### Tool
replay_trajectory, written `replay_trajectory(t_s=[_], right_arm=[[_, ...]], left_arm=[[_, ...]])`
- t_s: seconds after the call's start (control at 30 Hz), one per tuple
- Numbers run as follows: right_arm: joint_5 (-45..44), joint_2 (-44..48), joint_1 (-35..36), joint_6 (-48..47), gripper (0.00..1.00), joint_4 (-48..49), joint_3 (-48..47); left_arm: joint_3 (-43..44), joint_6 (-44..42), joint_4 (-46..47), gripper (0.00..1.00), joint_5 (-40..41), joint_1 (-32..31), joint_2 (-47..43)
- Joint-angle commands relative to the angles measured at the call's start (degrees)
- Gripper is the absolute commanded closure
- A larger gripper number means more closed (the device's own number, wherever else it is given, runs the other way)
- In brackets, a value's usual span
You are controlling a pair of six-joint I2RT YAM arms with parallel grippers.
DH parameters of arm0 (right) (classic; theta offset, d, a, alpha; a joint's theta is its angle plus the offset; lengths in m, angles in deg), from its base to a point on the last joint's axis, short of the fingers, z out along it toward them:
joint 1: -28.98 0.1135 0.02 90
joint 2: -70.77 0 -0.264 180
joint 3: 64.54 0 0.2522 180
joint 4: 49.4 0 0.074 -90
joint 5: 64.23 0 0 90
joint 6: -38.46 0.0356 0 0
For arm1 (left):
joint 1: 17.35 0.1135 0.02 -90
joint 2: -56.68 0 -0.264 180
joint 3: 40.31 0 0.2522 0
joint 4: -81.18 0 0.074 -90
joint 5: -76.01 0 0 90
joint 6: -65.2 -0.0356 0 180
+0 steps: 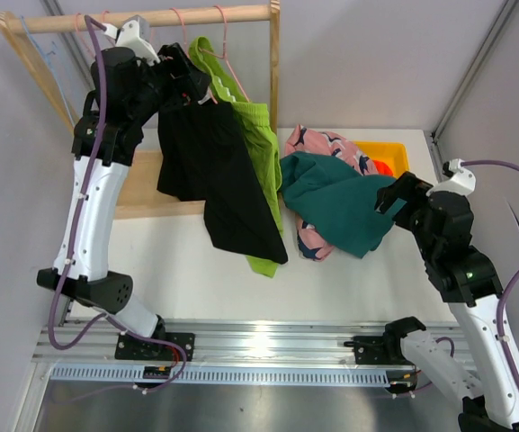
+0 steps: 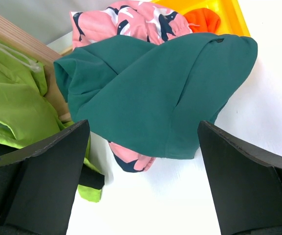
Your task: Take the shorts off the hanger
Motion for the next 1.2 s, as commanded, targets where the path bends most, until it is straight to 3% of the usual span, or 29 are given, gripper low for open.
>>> replay_trajectory(t_s=[0.0,0.27,0.47,0.57,0.6,0.77,0.8,0.83,1.03,1.17], right_arm=[[0.2,0.4,0.5,-0.5,0.01,0.8,0.9],[-0.2,0.1,0.3,-2.5,0.01,1.6,1.8],[-0.5,0.0,0.3,-3.7,0.01,2.2,2.9],[-0.5,-0.1,0.3,-3.8,0.01,2.6,3.5],[-0.5,-0.1,0.2,-4.0,0.01,2.9,3.7],[0.2,-0.3,0.2,-3.6,0.01,3.9,4.9],[0.4,-0.3,0.3,-3.5,0.01,4.0,5.1],[0.6,-0.4,0.3,-3.3,0.01,4.2,5.2],[7.5,0.5,0.9,-3.8,0.01,7.7,4.8],[19.9,0.6,3.8,-5.7,0.01,15.3,1.7]], left_arm=[[0.7,1.4,4.6,0.06,1.6,-0.6,0.7],[2.7,2.2,6.4,0.10,2.3,-0.6,5.5],[4.4,3.0,8.6,0.23,2.8,-0.6,9.1],[8.0,3.1,7.2,0.43,3.1,-0.7,11.9],[9.6,3.1,6.8,0.54,3.1,-0.8,12.4],[10.7,2.7,6.7,0.84,3.7,-1.1,12.3],[10.7,2.5,6.1,0.97,5.2,-1.1,11.8],[10.8,2.2,5.9,1.00,5.4,-1.1,11.4],[11.8,1.0,2.9,1.00,5.8,-1.1,7.2],[15.3,1.0,-0.2,1.00,5.4,-1.1,5.2]])
